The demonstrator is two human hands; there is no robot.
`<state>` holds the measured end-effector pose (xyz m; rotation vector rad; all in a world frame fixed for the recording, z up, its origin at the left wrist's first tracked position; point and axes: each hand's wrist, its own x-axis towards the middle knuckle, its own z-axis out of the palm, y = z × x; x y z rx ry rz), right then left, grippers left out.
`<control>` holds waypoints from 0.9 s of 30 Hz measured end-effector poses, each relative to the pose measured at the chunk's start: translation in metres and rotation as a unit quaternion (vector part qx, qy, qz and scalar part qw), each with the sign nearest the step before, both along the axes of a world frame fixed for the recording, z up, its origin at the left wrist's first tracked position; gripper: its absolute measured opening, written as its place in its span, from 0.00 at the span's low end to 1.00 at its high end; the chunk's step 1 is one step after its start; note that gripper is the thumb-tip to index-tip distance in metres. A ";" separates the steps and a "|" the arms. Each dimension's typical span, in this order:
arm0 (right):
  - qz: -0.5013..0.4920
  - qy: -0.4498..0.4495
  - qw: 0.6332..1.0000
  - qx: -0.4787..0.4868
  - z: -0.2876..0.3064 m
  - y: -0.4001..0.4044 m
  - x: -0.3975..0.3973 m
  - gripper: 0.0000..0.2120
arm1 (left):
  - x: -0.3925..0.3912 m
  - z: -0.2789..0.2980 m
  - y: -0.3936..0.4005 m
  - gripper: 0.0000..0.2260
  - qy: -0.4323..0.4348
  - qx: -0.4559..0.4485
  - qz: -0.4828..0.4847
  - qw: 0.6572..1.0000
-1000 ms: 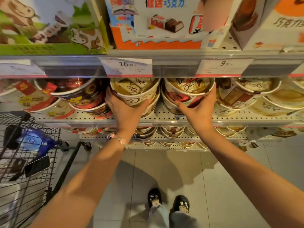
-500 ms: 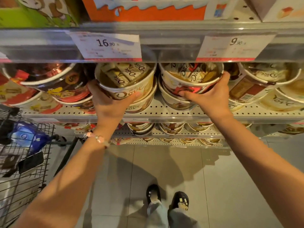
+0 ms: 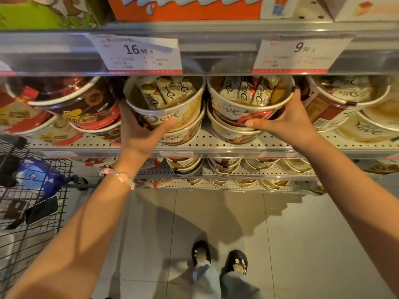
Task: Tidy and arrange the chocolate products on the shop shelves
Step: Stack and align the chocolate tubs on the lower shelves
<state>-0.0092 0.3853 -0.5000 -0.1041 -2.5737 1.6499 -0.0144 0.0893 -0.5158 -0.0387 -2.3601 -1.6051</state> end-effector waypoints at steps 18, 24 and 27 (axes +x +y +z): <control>-0.230 -0.058 0.938 -0.254 -0.036 -0.049 0.036 0.22 | 0.035 -0.015 0.058 0.20 -0.137 0.366 0.167 0.905; -0.214 -0.073 0.939 -0.260 -0.035 -0.041 0.027 0.18 | 0.031 -0.011 0.056 0.14 -0.124 0.352 0.192 0.908; -0.203 -0.068 0.944 -0.252 -0.032 -0.035 0.026 0.13 | 0.027 -0.010 0.049 0.13 -0.136 0.346 0.192 0.908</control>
